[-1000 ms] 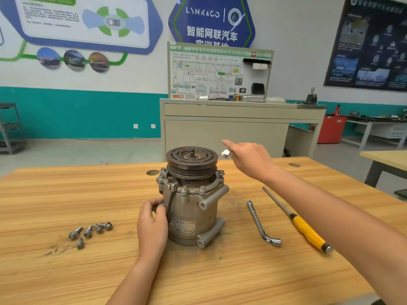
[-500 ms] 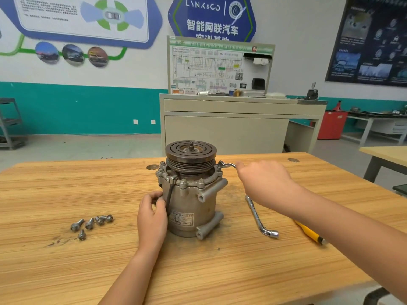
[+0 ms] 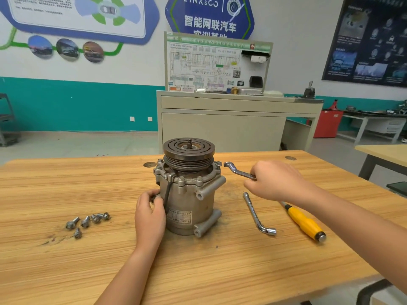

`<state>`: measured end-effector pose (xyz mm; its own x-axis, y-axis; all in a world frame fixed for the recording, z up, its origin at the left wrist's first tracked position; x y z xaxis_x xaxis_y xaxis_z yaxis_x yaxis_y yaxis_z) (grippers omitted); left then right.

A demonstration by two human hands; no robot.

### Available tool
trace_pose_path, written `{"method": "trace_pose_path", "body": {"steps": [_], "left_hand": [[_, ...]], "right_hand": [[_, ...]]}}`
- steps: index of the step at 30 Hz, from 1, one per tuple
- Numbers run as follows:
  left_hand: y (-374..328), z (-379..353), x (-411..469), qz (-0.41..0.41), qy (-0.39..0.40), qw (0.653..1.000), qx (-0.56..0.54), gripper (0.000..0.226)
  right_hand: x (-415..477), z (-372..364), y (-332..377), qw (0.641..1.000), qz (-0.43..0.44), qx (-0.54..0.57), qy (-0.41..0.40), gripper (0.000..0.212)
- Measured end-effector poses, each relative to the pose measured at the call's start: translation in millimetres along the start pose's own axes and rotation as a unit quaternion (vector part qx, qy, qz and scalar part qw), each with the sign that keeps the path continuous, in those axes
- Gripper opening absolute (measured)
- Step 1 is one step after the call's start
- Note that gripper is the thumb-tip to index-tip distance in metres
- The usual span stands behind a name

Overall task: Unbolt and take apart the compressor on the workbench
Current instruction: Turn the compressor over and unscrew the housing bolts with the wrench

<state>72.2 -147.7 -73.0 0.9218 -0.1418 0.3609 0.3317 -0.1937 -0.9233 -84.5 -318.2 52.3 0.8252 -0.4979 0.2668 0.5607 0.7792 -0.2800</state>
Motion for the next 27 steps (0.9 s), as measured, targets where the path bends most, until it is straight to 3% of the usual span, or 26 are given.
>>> {"method": "trace_pose_path", "body": {"steps": [6,10,15,21,27], "left_hand": [[0,1,-1,0.015,0.0,1.0,-0.006,0.018],[0,1,-1,0.021,0.003,1.0,-0.007,0.019],[-1,2,-1,0.016,0.003,1.0,-0.008,0.018],[-1,1,-2,0.019,0.005,1.0,-0.013,0.017],[-2,1,-2,0.024,0.005,1.0,-0.01,0.017]], "right_hand": [[-2,7,-7,0.995,0.006,0.067,-0.079,0.018],[-1,6,-7,0.991,0.023,-0.018,-0.128,0.035],[-1,5,4,0.989,0.051,-0.085,-0.105,0.058],[-6,22,20,0.964,0.117,-0.219,-0.097,0.048],[11,18,1,0.953,0.136,-0.243,-0.12,0.031]]}}
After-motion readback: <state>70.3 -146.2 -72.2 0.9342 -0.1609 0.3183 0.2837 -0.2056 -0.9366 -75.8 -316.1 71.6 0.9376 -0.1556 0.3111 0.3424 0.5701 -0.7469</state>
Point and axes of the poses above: each hand's wrist, its own x-axis towards the middle knuckle, its own z-axis out of the back of the hand, y = z × x, the point moved 1 cm from there along x, towards the middle knuckle, and after that the axes turned 10 degrees about -x, right-handed, at the moved point
